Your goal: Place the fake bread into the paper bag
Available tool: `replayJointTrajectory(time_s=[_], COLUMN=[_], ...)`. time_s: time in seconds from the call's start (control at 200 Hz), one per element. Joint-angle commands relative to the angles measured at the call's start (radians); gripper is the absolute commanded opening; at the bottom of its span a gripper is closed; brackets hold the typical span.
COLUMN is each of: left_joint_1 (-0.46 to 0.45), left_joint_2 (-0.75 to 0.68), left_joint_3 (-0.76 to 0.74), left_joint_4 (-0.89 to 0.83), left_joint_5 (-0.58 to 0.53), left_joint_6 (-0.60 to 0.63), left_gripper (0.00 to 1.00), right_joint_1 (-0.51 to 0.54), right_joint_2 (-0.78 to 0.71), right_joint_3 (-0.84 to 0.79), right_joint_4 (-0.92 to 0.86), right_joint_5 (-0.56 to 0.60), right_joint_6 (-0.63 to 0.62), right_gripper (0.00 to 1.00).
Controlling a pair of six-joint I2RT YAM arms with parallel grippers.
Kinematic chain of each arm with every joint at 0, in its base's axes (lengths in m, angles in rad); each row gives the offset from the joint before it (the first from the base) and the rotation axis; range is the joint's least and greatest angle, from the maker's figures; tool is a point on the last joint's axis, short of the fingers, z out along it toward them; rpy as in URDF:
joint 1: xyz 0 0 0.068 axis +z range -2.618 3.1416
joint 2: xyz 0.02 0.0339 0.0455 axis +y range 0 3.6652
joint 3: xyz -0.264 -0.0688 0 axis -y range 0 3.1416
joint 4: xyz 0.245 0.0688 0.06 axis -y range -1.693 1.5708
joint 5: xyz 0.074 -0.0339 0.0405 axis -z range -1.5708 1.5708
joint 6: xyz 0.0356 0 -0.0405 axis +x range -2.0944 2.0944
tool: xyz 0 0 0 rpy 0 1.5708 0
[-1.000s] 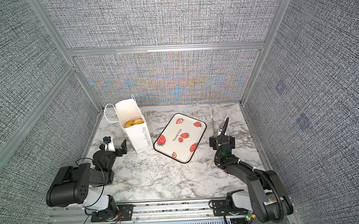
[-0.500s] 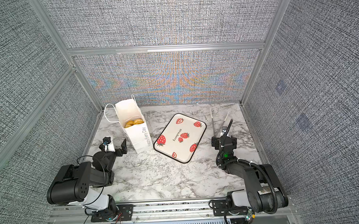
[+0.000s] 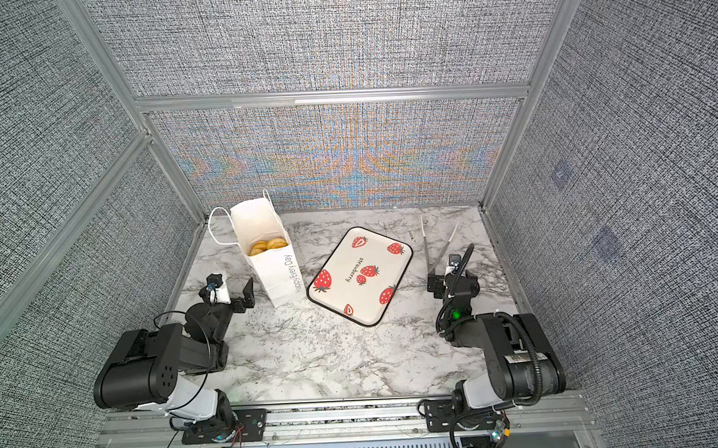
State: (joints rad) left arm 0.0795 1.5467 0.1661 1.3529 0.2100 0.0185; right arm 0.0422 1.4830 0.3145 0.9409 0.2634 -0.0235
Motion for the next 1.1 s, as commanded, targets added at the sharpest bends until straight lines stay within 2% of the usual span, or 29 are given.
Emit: replayJointTrajectory(time_s=[0.0,0.235,1.095], left_joint_1=[0.000,0.000,-0.001], left_joint_2=[0.002,0.001,0.001], left_joint_3=[0.004,0.004,0.003], left_joint_4=[0.023,0.022,0.019], left_joint_5=[0.007,0.007,0.005], left_joint_6=[0.003,0.003,0.006], left_gripper=[0.99,0.99,0.99], right_joint_1=[-0.005,-0.058,-0.058], right_joint_2=[0.015,0.060,0.059], right_joint_3=[-0.001,0.001,0.001], right_joint_4=[0.071,0.096,0.097], right_joint_5=[-0.062,-0.189,-0.184], right_joint_6=[0.006,0.028,0.029], right_gripper=[0.97,0.97,0.99])
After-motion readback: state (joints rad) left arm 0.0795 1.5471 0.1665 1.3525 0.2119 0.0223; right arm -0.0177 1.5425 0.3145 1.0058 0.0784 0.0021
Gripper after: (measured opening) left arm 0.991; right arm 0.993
